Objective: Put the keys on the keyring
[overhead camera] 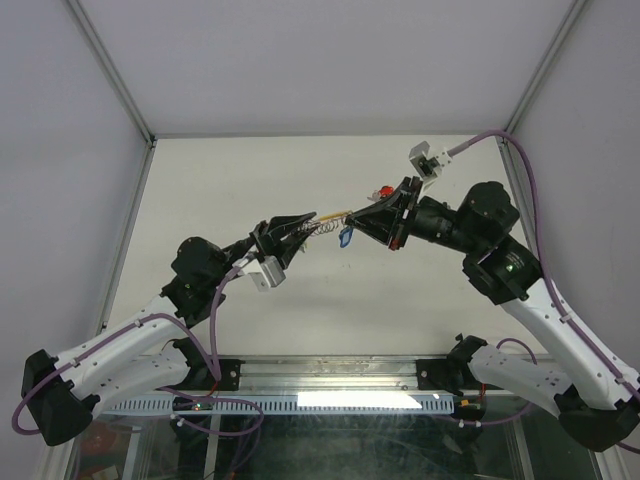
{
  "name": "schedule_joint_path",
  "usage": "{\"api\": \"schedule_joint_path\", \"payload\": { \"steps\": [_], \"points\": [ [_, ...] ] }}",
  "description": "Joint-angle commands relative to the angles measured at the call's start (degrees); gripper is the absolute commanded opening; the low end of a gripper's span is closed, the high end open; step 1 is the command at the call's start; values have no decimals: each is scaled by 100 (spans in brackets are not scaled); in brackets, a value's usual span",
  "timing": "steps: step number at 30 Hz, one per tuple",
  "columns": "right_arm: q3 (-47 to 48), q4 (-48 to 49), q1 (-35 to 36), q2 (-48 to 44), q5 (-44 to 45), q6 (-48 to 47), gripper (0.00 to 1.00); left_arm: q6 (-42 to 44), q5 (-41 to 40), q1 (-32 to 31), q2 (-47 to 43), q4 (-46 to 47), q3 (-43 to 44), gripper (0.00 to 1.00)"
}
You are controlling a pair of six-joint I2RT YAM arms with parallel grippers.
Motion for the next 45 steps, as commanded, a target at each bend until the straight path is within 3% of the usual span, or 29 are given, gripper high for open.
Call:
{"api": "schedule_joint_path", "payload": {
  "steps": [1,5,10,16,21,26,32,45],
  "points": [
    [50,617,-18,-346,366,-677,0,-240,403,15,-201,-14,264,24],
    [-346,1097,-24,-655,777,-1048,0,-746,505,15,-224,-3,342,35],
    [-808,1764,-20,-948,952,-1604,0,-1377,511,8,-297,57,395,43],
    [-802,1769,-20,-1081,571,-2267,0,-1907,270,15,-337,142,481,43],
    [-593,1353,-16,-1024,744,-2787,0,-2027,342,16,-178,296,519,41],
    [-941,1668,-18,-1199,830,-3404,0,-2490,424,11,85,851,517,38],
    [-1347,2746,-14,-1227,625,-2989,0,-2776,491,16,337,1397,509,34],
    [-2125,5191,-24,-879,242,-681,0,-3048,611,-24,512,1870,450,31]
  ]
}}
